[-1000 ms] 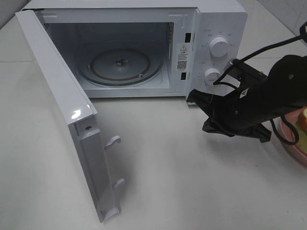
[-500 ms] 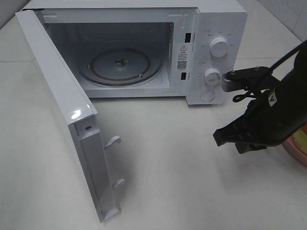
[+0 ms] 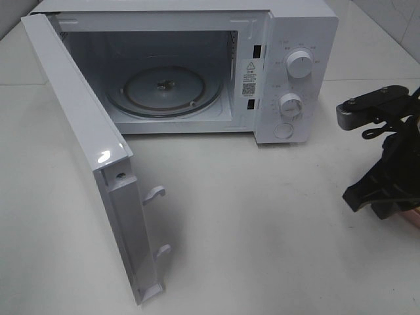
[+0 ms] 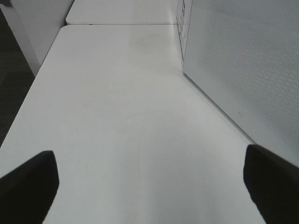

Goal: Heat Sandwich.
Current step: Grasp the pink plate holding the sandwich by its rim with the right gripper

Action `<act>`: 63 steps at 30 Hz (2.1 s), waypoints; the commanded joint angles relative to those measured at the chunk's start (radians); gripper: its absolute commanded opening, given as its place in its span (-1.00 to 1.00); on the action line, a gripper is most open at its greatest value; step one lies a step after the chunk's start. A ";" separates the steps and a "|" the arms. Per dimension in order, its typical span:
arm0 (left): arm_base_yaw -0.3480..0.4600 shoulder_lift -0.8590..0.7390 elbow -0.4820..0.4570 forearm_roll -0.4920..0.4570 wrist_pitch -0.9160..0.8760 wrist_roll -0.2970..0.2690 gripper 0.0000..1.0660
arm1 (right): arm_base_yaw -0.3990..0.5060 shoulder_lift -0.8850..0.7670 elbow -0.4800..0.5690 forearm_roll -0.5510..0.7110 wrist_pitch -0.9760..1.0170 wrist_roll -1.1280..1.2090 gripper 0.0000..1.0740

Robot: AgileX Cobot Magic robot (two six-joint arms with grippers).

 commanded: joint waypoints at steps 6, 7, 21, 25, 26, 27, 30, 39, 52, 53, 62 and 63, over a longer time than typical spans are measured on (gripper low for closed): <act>0.001 -0.028 0.001 0.003 -0.008 -0.001 0.90 | -0.117 -0.010 -0.088 -0.004 0.074 -0.028 -0.60; 0.001 -0.028 0.001 0.003 -0.008 -0.001 0.90 | -0.117 -0.010 -0.088 -0.004 0.074 -0.028 -0.60; 0.001 -0.028 0.001 0.003 -0.008 -0.001 0.90 | -0.197 0.011 -0.177 -0.044 0.085 -0.020 0.89; 0.001 -0.028 0.001 0.003 -0.008 -0.001 0.90 | -0.197 0.035 -0.177 -0.051 0.082 0.003 0.88; 0.001 -0.028 0.001 0.003 -0.008 -0.001 0.90 | -0.197 0.056 -0.177 -0.059 0.071 0.010 0.84; 0.001 -0.028 0.001 0.003 -0.008 -0.001 0.90 | -0.197 0.056 -0.177 -0.059 0.071 0.010 0.84; 0.001 -0.028 0.001 0.003 -0.008 -0.001 0.90 | -0.197 0.086 -0.177 -0.062 0.061 0.038 0.80; 0.001 -0.028 0.001 0.003 -0.008 -0.001 0.90 | -0.197 0.178 -0.177 -0.103 0.002 0.081 0.77; 0.001 -0.028 0.001 0.003 -0.008 -0.001 0.90 | -0.197 0.298 -0.177 -0.110 -0.050 0.100 0.72; 0.001 -0.028 0.001 0.003 -0.008 -0.001 0.90 | -0.197 0.306 -0.177 -0.110 -0.053 0.100 0.71; 0.001 -0.028 0.001 0.003 -0.008 -0.001 0.90 | -0.197 0.382 -0.177 -0.110 -0.117 0.100 0.67; 0.001 -0.028 0.001 0.003 -0.008 -0.001 0.90 | -0.197 0.398 -0.177 -0.110 -0.127 0.100 0.67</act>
